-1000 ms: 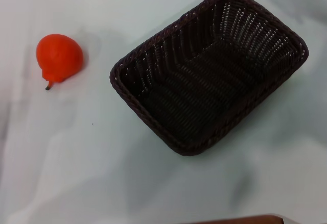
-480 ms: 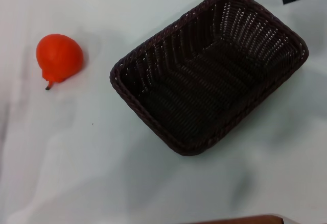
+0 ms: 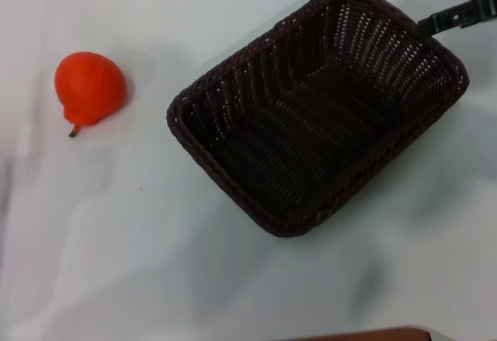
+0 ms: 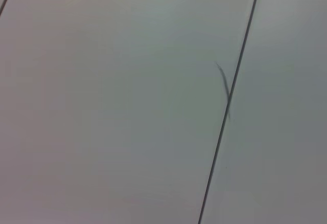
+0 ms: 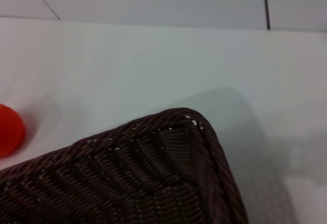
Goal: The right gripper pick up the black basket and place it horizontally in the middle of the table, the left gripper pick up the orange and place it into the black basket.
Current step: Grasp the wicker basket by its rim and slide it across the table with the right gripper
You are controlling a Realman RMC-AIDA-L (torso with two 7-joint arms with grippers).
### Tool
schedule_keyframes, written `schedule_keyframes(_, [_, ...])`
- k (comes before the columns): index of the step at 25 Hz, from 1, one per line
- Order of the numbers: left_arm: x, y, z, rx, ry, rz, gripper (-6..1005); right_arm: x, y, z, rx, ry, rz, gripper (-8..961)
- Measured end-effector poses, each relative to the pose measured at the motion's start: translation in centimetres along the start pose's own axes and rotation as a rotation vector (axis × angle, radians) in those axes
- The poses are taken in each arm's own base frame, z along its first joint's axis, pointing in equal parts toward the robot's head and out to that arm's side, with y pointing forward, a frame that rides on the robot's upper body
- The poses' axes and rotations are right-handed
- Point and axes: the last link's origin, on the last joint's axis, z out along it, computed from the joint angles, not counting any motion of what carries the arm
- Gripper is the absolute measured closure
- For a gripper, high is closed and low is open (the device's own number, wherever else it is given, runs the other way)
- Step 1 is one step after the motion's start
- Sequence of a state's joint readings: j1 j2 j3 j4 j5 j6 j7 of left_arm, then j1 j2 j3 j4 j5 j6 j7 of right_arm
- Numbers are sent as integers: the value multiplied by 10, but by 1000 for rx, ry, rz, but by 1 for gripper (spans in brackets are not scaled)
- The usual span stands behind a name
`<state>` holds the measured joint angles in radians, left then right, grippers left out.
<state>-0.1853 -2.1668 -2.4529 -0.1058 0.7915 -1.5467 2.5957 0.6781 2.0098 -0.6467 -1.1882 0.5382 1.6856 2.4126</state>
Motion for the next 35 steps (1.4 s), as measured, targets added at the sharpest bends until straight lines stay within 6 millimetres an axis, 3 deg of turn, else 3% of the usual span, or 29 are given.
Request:
schedule_keyframes(10, [0, -3, -1, 10, -8, 8, 160, -1, 4, 48, -6, -31, 27, 9])
schedule_keyframes(19, [3, -7, -3, 15, -3, 29, 159, 2, -10, 66, 7, -30, -11, 11])
schedule_keyframes(22, [4, -8, -1, 12, 3, 36, 160, 4, -18, 69, 17, -31, -23, 188])
schedule_keyframes(33, [11, -12, 8, 2, 25, 58, 159, 7, -16, 65, 0, 3, 26, 418])
schedule_keyframes(35, [13, -12, 9, 0, 31, 62, 159, 7, -15, 65, -2, 2, 36, 518])
